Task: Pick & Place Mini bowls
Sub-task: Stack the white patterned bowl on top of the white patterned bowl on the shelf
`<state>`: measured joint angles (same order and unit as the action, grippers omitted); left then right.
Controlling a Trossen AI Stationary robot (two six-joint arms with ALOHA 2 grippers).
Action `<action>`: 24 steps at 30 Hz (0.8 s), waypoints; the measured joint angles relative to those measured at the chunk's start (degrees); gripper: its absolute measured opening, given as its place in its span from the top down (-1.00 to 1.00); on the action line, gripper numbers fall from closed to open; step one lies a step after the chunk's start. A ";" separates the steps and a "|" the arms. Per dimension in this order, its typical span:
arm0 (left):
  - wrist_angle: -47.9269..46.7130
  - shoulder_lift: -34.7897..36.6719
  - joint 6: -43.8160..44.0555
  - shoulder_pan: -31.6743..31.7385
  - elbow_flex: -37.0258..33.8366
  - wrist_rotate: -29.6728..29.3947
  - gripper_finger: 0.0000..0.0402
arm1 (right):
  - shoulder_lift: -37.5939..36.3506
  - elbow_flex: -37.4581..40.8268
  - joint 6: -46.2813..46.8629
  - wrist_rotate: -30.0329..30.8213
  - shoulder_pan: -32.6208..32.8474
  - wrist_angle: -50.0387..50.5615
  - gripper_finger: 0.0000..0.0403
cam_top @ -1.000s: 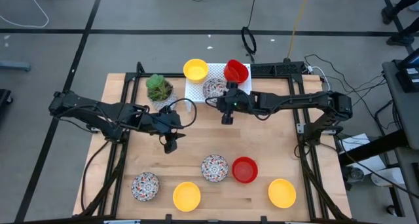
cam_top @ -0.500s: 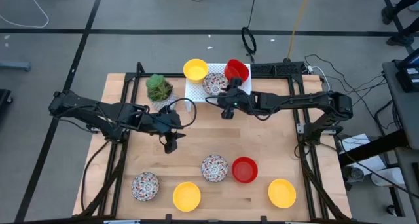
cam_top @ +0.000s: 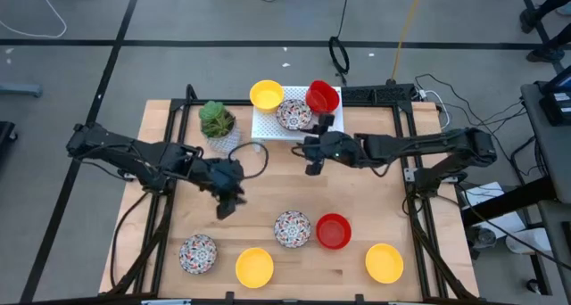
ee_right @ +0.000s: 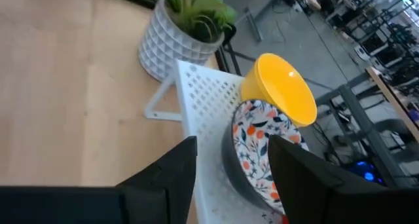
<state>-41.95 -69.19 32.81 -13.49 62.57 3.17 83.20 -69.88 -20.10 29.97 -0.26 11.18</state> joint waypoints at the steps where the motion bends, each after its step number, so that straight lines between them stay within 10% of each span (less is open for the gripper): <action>1: -0.61 -0.01 1.70 -1.09 0.00 1.39 0.24 | -0.62 0.02 0.27 0.00 0.56 0.43 0.12; 9: -4.25 -0.59 29.68 -12.12 -3.50 2.89 0.24 | -3.39 0.02 1.41 -0.02 3.59 0.44 0.12; 24: 18.94 -5.90 79.71 -24.37 -18.34 6.04 0.24 | -3.67 0.02 -0.71 -0.16 3.92 2.37 0.12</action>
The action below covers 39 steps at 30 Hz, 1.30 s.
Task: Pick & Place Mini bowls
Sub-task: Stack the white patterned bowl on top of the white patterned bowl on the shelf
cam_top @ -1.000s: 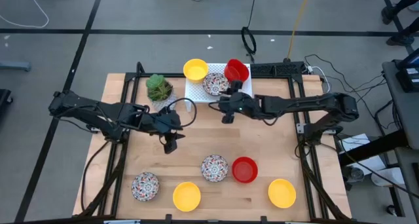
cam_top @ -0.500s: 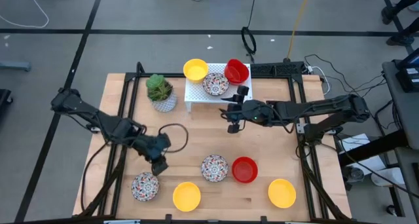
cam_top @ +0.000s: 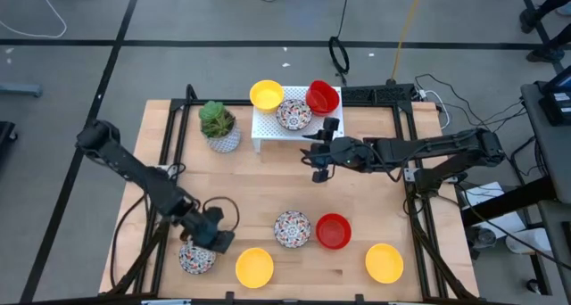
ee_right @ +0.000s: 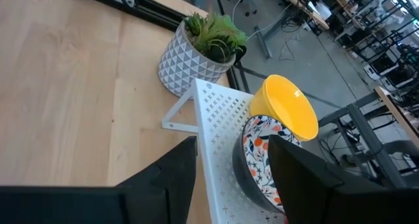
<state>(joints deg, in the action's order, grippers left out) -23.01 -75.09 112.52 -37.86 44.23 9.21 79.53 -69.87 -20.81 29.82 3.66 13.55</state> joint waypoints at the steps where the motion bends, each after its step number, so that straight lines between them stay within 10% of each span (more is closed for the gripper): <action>1: 0.40 -1.10 1.64 -0.87 0.00 0.05 0.24 | 0.00 0.00 -0.18 -0.01 0.00 0.21 0.12; 12: 0.68 -11.44 11.38 -5.29 -0.02 3.14 0.24 | 0.00 1.14 -1.34 -0.04 -0.02 0.84 0.14; 30: -10.17 -9.79 -15.66 -2.94 1.72 9.93 0.82 | -0.42 5.64 -1.57 0.37 -0.24 0.88 0.21; 39: -19.45 -9.42 -36.30 0.70 9.79 -4.00 0.92 | -0.43 5.64 -2.87 1.44 -0.31 0.88 0.23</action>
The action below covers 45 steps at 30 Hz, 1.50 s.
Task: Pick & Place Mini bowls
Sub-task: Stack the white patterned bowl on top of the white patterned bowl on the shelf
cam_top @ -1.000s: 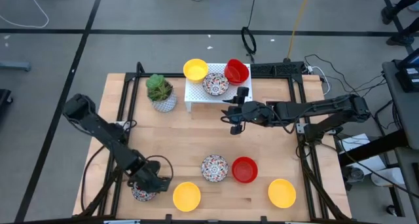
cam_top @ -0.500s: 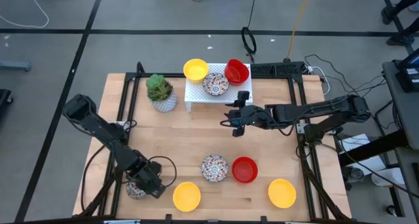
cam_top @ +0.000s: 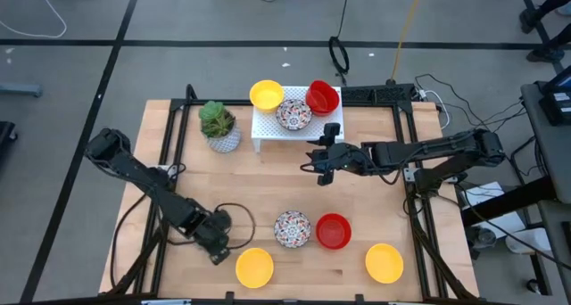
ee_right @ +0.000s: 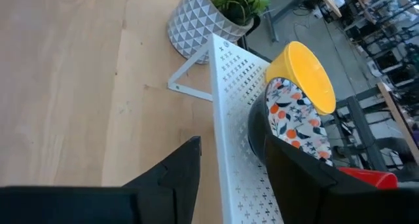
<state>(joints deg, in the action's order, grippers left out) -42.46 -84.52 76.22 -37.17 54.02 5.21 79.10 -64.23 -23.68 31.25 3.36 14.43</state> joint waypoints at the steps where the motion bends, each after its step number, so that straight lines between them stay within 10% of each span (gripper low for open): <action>1: -0.37 0.01 -2.86 0.61 1.11 -2.07 0.93 | -0.14 0.00 -0.02 1.10 0.00 0.03 0.23; 9: -0.31 0.23 -31.79 6.10 9.62 -13.77 0.88 | -3.34 0.00 0.14 11.03 0.00 0.68 0.24; 24: 1.51 0.27 -82.54 23.58 20.22 -37.34 0.85 | -11.29 0.00 4.26 10.96 0.00 1.77 0.28; 33: 14.37 0.21 -101.74 36.60 20.26 -36.27 0.85 | -11.52 0.00 8.33 10.90 0.00 7.53 0.29; 45: 24.40 -3.01 -105.87 46.43 20.35 -23.98 0.85 | -11.55 1.18 9.57 10.70 0.00 6.18 0.29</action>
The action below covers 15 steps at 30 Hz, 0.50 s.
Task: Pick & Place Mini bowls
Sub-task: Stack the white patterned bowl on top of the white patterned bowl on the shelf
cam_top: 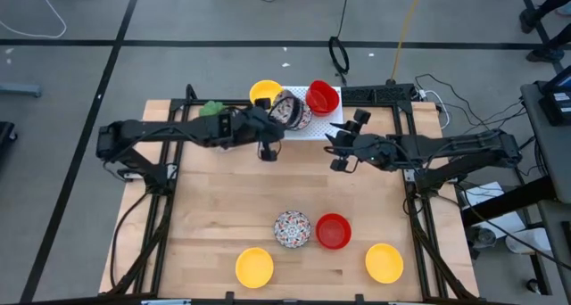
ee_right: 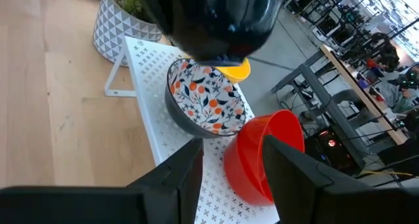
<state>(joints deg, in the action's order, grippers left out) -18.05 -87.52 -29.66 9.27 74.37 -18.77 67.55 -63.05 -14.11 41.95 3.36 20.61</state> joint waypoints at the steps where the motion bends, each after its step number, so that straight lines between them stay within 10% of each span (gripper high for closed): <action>1: 0.79 -0.83 -1.41 0.23 0.02 0.20 0.85 | 0.05 0.31 -0.02 -0.01 0.00 -0.17 0.29; 15: 1.86 -6.05 -6.44 2.18 -0.02 -1.73 0.85 | 0.04 3.87 -0.11 -0.02 -0.02 -2.61 0.29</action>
<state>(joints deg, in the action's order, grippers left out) -16.20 -93.58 -36.10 11.45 74.35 -20.49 67.59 -59.17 -14.22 41.93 3.33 18.00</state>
